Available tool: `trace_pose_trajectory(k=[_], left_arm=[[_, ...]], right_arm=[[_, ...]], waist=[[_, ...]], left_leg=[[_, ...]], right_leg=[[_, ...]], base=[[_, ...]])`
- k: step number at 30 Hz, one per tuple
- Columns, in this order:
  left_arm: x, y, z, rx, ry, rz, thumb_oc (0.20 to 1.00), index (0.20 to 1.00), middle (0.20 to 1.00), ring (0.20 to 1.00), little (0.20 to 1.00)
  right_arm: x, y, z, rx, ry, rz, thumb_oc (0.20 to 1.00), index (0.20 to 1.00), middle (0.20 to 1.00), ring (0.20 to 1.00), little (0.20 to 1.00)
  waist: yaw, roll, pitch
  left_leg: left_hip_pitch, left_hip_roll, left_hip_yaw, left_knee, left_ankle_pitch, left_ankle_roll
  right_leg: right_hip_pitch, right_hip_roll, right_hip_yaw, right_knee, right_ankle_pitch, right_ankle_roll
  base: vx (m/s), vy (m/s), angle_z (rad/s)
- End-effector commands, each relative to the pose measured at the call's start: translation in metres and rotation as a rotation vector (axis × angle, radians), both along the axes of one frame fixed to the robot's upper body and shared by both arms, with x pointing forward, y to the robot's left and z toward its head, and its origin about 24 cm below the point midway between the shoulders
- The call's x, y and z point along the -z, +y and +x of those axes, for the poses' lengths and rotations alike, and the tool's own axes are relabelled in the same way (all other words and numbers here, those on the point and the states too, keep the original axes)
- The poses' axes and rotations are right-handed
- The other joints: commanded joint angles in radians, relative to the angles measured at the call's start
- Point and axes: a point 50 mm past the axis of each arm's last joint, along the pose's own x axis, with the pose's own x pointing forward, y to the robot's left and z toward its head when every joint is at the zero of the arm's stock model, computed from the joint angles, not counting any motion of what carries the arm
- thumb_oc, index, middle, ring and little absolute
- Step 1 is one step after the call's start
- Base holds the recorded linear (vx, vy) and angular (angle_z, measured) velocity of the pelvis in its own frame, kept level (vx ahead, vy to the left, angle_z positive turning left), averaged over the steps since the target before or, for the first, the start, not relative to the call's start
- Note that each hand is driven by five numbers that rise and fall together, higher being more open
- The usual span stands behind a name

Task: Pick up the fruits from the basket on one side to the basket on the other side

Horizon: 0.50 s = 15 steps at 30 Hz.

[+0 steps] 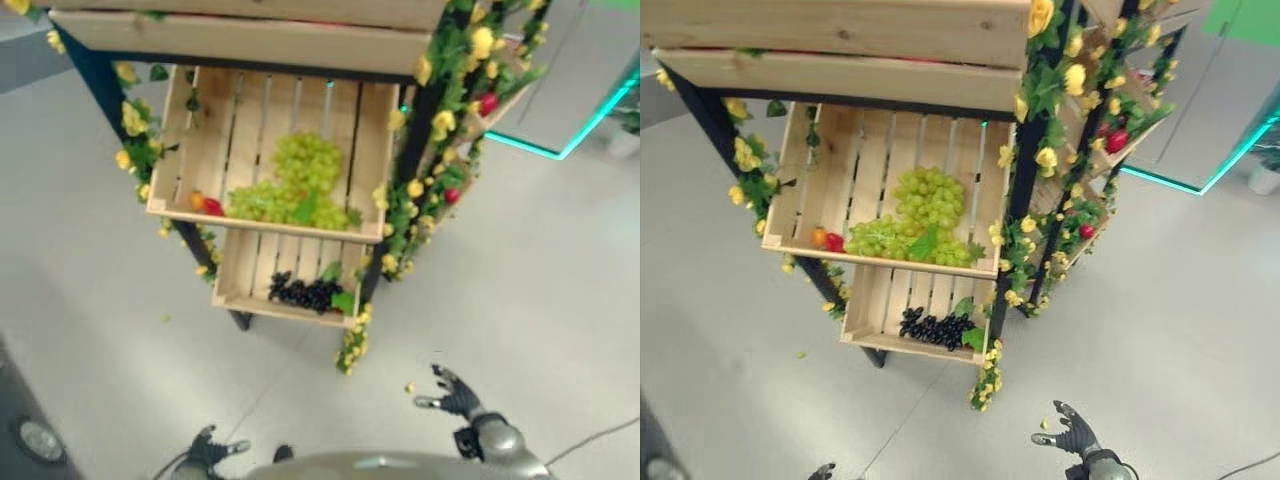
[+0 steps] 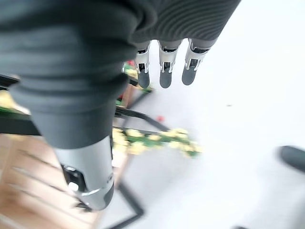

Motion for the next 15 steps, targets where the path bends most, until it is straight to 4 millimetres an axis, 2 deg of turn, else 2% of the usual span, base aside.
trace_pose_trajectory(k=[1, 6, 7, 9, 10, 11, 12, 15], left_arm=[[-0.006, 0.01, 0.015, 0.005, -0.046, 0.022, 1.0, 1.0, 1.0, 1.0, 1.0], [-0.007, 0.003, 0.023, -0.027, -0.07, -0.017, 1.0, 1.0, 1.0, 1.0, 1.0], [-0.006, 0.002, 0.023, -0.035, -0.071, -0.034, 1.0, 1.0, 1.0, 1.0, 1.0], [-0.006, 0.002, 0.024, -0.049, -0.072, -0.043, 1.0, 1.0, 1.0, 1.0, 1.0], [-0.006, 0.002, 0.024, -0.049, -0.072, -0.043, 1.0, 1.0, 1.0, 1.0, 1.0], [-0.007, 0.003, 0.025, -0.051, -0.071, -0.047, 1.0, 1.0, 1.0, 1.0, 1.0], [-0.006, 0.002, 0.024, -0.054, -0.067, -0.05, 1.0, 1.0, 1.0, 1.0, 1.0], [-0.004, 0.0, 0.02, -0.067, -0.055, -0.062, 1.0, 1.0, 1.0, 1.0, 1.0]], right_arm=[[-0.002, -0.005, 0.015, 0.037, -0.027, -0.046, 1.0, 1.0, 1.0, 1.0, 1.0], [0.007, -0.016, -0.003, 0.038, 0.091, -0.102, 1.0, 1.0, 1.0, 1.0, 1.0], [0.008, -0.021, -0.007, 0.028, 0.114, -0.128, 1.0, 1.0, 1.0, 1.0, 1.0], [0.006, -0.029, -0.007, 0.043, 0.115, -0.156, 1.0, 1.0, 1.0, 1.0, 1.0], [0.006, -0.029, -0.007, 0.043, 0.114, -0.156, 1.0, 1.0, 1.0, 1.0, 1.0], [0.003, -0.035, -0.004, 0.058, 0.106, -0.175, 1.0, 1.0, 1.0, 1.0, 1.0], [0.003, -0.038, -0.005, 0.055, 0.111, -0.184, 1.0, 1.0, 1.0, 1.0, 1.0], [0.0, -0.043, -0.004, 0.062, 0.094, -0.201, 1.0, 1.0, 1.0, 1.0, 1.0]], waist=[[0.034, -0.028, 0.002], [0.04, 0.001, -0.003], [0.048, 0.009, 0.002], [0.063, 0.018, 0.019], [0.061, 0.018, 0.018], [0.073, 0.024, 0.039], [0.072, 0.028, 0.046], [0.074, 0.034, 0.062]], left_leg=[[-0.008, -0.069, 0.059, 0.058, -0.057, 0.036], [-0.018, -0.068, 0.026, 0.068, -0.048, 0.021], [-0.037, -0.059, 0.003, 0.072, -0.033, 0.003], [-0.075, -0.039, -0.033, 0.074, 0.002, -0.023], [-0.076, -0.039, -0.035, 0.074, 0.003, -0.023], [-0.115, -0.02, -0.063, 0.078, 0.042, -0.051], [-0.13, -0.017, -0.074, 0.078, 0.054, -0.06], [-0.157, -0.011, -0.056, 0.086, 0.069, -0.065]], right_leg=[[-0.018, 0.034, 0.005, 0.025, 0.011, -0.002], [0.014, 0.033, -0.042, -0.045, 0.016, -0.013], [0.025, 0.037, -0.06, -0.077, 0.02, -0.024], [0.034, 0.048, -0.084, -0.109, 0.023, -0.038], [0.034, 0.048, -0.086, -0.11, 0.023, -0.038], [0.042, 0.061, -0.112, -0.141, 0.032, -0.05], [0.05, 0.064, -0.129, -0.159, 0.037, -0.051], [0.071, 0.06, -0.16, -0.188, 0.049, -0.053]], base=[[-0.03, -0.205, 0.71], [-0.06, -0.162, 0.56], [-0.17, -0.254, 0.55], [-0.2, -0.242, 0.6], [-0.25, -0.24, 0.53], [-0.25, -0.244, 0.47], [-0.32, -0.31, 0.58], [-0.2, -0.143, 0.83]])
